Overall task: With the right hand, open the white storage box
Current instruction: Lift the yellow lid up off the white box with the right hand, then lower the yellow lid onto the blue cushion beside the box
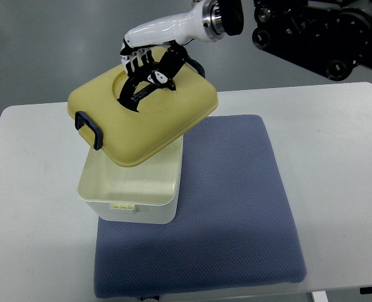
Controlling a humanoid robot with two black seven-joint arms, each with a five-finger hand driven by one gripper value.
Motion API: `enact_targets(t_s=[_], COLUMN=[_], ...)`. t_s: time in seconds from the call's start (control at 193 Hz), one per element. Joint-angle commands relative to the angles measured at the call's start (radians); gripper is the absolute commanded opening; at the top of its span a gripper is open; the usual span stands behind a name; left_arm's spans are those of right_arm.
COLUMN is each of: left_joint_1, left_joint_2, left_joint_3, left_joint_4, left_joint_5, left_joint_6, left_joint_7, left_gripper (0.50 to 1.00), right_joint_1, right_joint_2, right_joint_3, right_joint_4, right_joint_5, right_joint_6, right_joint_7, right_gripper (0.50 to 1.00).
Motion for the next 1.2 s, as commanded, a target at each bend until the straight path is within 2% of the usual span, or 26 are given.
enact_targets(t_s=[0.0, 0.285, 0.54, 0.747, 1.064, 1.193], left_joint_1=[0.0, 0.0, 0.0, 0.001, 0.006, 0.008], left_joint_2=[0.0, 0.0, 0.0, 0.0, 0.0, 0.0], left_joint_3=[0.001, 0.004, 0.003, 0.003, 0.001, 0.001], left_joint_4=[-0.002, -0.006, -0.005, -0.006, -0.003, -0.002], left_joint_5=[0.0, 0.0, 0.0, 0.0, 0.0, 0.0], left_joint_6=[0.0, 0.0, 0.0, 0.0, 0.0, 0.0], left_joint_7=[0.0, 0.0, 0.0, 0.0, 0.0, 0.0], left_gripper=[1.0, 1.0, 1.0, 1.0, 1.0, 1.0], right_joint_1=[0.014, 0.012, -0.046, -0.138, -0.269, -0.281], right_joint_2=[-0.079, -0.313, -0.444, -0.487, -0.484, -0.474], right_joint_3=[0.015, 0.013, -0.013, -0.013, -0.059, -0.117], right_joint_4=[0.011, 0.063, 0.066, 0.066, 0.063, 0.066], right_joint_5=[0.0, -0.003, -0.017, -0.046, -0.136, -0.152], right_joint_6=[0.077, 0.077, 0.077, 0.077, 0.077, 0.077], right_joint_7=[0.0, 0.009, 0.023, 0.023, 0.023, 0.023], right_gripper=[0.5, 0.5, 0.5, 0.5, 0.5, 0.5])
